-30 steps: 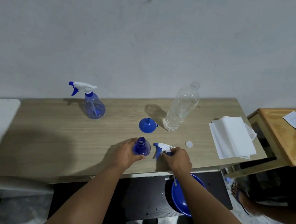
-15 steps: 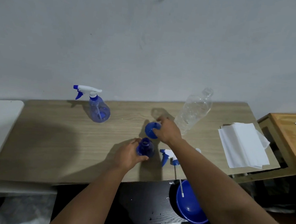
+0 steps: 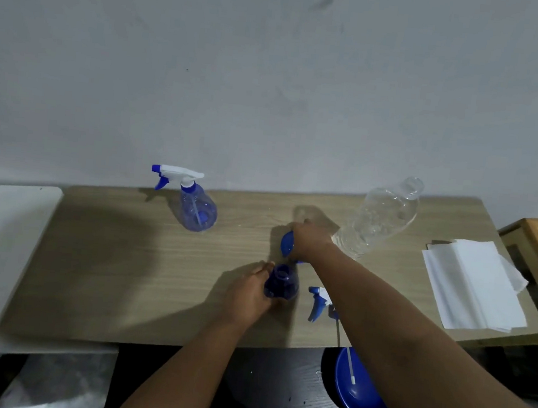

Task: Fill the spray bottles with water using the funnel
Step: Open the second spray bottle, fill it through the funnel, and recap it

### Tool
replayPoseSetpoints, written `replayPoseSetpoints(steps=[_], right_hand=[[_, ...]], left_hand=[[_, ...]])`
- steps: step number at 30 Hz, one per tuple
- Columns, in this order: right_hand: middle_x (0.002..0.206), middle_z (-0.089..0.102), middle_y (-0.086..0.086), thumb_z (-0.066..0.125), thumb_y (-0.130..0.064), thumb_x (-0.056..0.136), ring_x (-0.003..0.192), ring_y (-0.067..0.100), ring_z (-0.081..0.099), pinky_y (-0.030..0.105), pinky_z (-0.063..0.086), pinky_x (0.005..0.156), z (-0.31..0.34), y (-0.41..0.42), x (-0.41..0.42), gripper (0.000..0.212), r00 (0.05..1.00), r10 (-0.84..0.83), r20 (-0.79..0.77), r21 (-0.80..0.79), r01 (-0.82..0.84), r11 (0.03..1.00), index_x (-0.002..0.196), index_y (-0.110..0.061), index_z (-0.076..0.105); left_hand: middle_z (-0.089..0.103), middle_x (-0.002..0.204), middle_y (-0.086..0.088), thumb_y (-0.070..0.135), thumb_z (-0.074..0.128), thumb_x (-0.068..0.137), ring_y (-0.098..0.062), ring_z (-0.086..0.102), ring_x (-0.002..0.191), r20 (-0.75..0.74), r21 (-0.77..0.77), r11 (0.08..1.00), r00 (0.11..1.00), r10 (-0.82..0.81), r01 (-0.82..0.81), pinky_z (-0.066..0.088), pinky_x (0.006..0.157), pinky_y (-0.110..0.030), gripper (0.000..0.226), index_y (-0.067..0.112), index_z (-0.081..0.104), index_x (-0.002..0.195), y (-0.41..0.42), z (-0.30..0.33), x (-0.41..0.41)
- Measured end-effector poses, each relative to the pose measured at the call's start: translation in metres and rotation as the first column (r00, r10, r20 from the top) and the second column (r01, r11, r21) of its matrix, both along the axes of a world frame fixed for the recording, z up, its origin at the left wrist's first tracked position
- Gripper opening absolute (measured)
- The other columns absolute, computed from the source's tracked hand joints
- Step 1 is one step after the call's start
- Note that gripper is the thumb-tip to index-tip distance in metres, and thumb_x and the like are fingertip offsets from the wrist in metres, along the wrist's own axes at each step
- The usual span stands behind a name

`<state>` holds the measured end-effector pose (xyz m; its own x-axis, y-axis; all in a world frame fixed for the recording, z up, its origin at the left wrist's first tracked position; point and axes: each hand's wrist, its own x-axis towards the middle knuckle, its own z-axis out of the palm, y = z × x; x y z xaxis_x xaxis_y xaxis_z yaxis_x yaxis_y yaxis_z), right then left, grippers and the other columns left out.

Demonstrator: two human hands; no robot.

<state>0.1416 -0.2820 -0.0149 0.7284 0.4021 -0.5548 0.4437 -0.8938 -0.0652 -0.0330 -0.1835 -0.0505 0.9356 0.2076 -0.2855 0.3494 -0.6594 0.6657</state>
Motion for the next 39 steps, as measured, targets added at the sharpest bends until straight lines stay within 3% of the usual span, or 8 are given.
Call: replayPoseSetpoints(steps=[5, 10, 14, 19, 24, 28, 33, 39], right_hand=[[0.136, 0.061, 0.006, 0.084, -0.052, 0.072, 0.117, 0.029, 0.064, 0.041, 0.056, 0.094, 0.033, -0.015, -0.004, 0.086, 0.964, -0.265, -0.035, 0.399, 0.257, 0.880, 0.146, -0.022, 0.051], [0.120, 0.065, 0.002, 0.087, -0.045, 0.080, 0.086, 0.011, 0.066, 0.021, 0.052, 0.071, 0.072, -0.033, -0.023, 0.066, 0.891, -0.404, -0.205, 0.749, 0.409, 0.521, 0.139, -0.027, 0.062], [0.108, 0.069, 0.001, 0.091, -0.041, 0.077, 0.092, 0.015, 0.070, 0.034, 0.060, 0.080, 0.079, -0.042, -0.044, 0.054, 0.821, -0.435, -0.370, 0.822, 0.507, 0.259, 0.121, -0.026, 0.063], [0.116, 0.073, 0.005, 0.093, -0.019, 0.079, 0.097, 0.018, 0.073, 0.029, 0.062, 0.083, 0.076, -0.053, -0.071, 0.051, 0.816, -0.331, -0.473, 0.844, 0.528, 0.096, 0.119, -0.012, 0.062], [0.130, 0.072, 0.002, 0.096, -0.006, 0.073, 0.115, 0.021, 0.072, 0.036, 0.061, 0.094, 0.059, -0.062, -0.092, 0.051, 0.793, -0.289, -0.536, 0.822, 0.568, 0.035, 0.112, -0.011, 0.063], [0.138, 0.068, 0.004, 0.093, 0.004, 0.073, 0.126, 0.021, 0.068, 0.038, 0.058, 0.102, 0.043, -0.069, -0.105, 0.057, 0.790, -0.272, -0.549, 0.820, 0.572, 0.009, 0.119, -0.008, 0.061], [0.141, 0.066, 0.001, 0.092, 0.005, 0.074, 0.120, 0.013, 0.070, 0.023, 0.058, 0.089, 0.035, -0.076, -0.118, 0.089, 0.790, -0.264, -0.554, 0.810, 0.585, 0.051, 0.151, -0.014, 0.052], [0.137, 0.067, 0.003, 0.094, 0.000, 0.072, 0.119, 0.019, 0.070, 0.023, 0.059, 0.086, 0.036, -0.079, -0.120, 0.083, 0.812, -0.245, -0.531, 0.822, 0.563, 0.087, 0.145, -0.018, 0.056]], left_hand=[[0.069, 0.113, 0.000, 0.027, 0.079, 0.074, -0.023, 0.067, 0.102, 0.012, -0.015, 1.000, 1.000, -0.013, 0.013, 0.049, 0.083, -0.031, 0.049, 0.020, 0.066, 0.121, -0.001, 0.008, -0.002], [0.068, 0.109, 0.001, 0.029, 0.084, 0.070, -0.020, 0.066, 0.097, 0.040, -0.035, 0.999, 0.999, 0.007, -0.006, 0.051, 0.082, -0.036, 0.050, 0.022, 0.068, 0.117, -0.006, 0.014, 0.000], [0.071, 0.106, 0.003, 0.028, 0.085, 0.068, -0.018, 0.068, 0.096, 0.038, -0.041, 0.999, 0.999, 0.027, -0.025, 0.050, 0.080, -0.030, 0.051, 0.023, 0.068, 0.116, -0.014, 0.019, 0.004], [0.071, 0.105, 0.003, 0.043, 0.080, 0.063, -0.022, 0.067, 0.095, 0.024, -0.012, 1.000, 0.999, 0.027, -0.026, 0.052, 0.077, -0.035, 0.056, 0.028, 0.067, 0.115, -0.018, 0.020, 0.007], [0.073, 0.096, 0.006, 0.043, 0.082, 0.066, -0.021, 0.069, 0.087, -0.013, 0.000, 0.999, 0.999, 0.032, -0.032, 0.048, 0.068, -0.031, 0.047, 0.030, 0.068, 0.109, -0.018, 0.021, 0.008], [0.075, 0.093, 0.007, 0.045, 0.082, 0.062, -0.019, 0.071, 0.085, -0.027, -0.062, 0.995, 0.997, 0.071, -0.073, 0.057, 0.076, -0.037, 0.051, 0.033, 0.067, 0.109, -0.018, 0.013, 0.007], [0.073, 0.085, 0.002, 0.030, 0.084, 0.072, -0.024, 0.070, 0.080, -0.051, -0.023, 0.993, 0.992, 0.116, -0.118, 0.048, 0.065, -0.031, 0.032, 0.027, 0.070, 0.100, -0.021, 0.017, 0.008], [0.062, 0.076, 0.010, 0.028, 0.083, 0.077, -0.018, 0.063, 0.076, -0.037, -0.013, 0.996, 0.995, 0.092, -0.092, 0.042, 0.064, -0.028, 0.024, 0.028, 0.063, 0.091, -0.022, 0.021, 0.006]])
